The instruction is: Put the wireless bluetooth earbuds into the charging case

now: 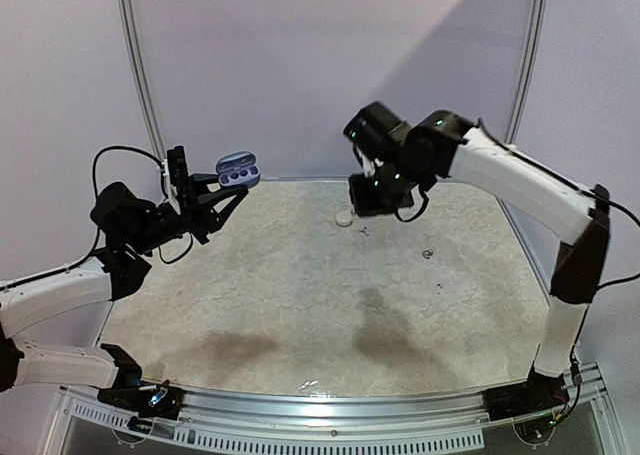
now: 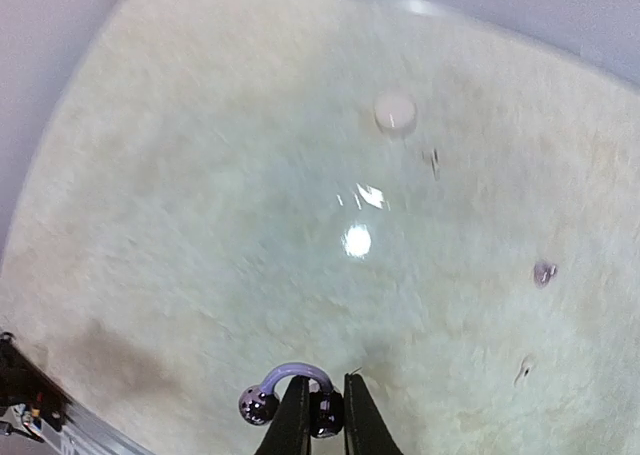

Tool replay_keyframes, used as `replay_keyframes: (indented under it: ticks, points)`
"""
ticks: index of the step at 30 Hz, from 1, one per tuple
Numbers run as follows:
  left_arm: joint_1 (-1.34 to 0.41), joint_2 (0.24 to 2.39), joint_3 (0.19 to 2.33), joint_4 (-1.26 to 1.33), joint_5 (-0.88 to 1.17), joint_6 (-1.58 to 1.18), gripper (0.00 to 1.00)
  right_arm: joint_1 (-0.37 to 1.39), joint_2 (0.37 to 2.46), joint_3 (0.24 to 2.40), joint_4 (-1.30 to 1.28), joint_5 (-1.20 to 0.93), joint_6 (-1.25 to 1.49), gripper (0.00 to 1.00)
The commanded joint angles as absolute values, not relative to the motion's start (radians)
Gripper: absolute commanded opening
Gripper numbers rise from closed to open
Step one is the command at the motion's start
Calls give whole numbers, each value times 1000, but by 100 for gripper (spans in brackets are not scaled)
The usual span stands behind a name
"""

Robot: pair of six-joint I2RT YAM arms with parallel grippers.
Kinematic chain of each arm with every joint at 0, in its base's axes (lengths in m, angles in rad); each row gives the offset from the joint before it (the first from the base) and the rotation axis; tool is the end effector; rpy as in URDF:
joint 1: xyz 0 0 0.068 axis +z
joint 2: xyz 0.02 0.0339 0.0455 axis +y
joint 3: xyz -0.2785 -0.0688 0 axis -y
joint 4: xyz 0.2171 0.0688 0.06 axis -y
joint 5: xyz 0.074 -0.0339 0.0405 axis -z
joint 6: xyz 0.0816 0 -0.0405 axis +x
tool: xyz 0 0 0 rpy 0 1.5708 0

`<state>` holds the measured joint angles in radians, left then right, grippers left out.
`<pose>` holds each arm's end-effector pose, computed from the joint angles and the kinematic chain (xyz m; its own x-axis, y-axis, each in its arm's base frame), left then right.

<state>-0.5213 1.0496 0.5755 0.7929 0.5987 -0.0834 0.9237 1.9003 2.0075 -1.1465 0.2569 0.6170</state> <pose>0.1819 -0.1575 0.3536 0.1979 -0.1930 -0.9610 0.8951 0.4353 0.0969 0.2559 0.3043 0.3281 -0.8254 -0.1641 -0.5401 -0.2654 0.9573 0.1146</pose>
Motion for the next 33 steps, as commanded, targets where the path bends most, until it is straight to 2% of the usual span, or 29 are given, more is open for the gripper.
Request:
replay_keyframes:
  ticks: [1, 7, 12, 24, 33]
  points:
    - [-560, 1089, 589, 870, 491, 15, 0, 1043, 1776, 2089, -943, 498, 459, 0]
    - [-609, 1132, 634, 874, 403, -42, 0, 1182, 1740, 2088, -507, 597, 133, 0]
    - [-622, 1148, 670, 846, 397, -158, 0, 1262, 1794, 2091, -279, 627, -188, 0]
    - [-626, 1165, 721, 836, 442, -212, 0, 1283, 1871, 2075, -216, 584, -373, 0]
    - [-626, 1162, 719, 834, 433, -227, 0, 1276, 1906, 2064, -214, 576, -394, 0]
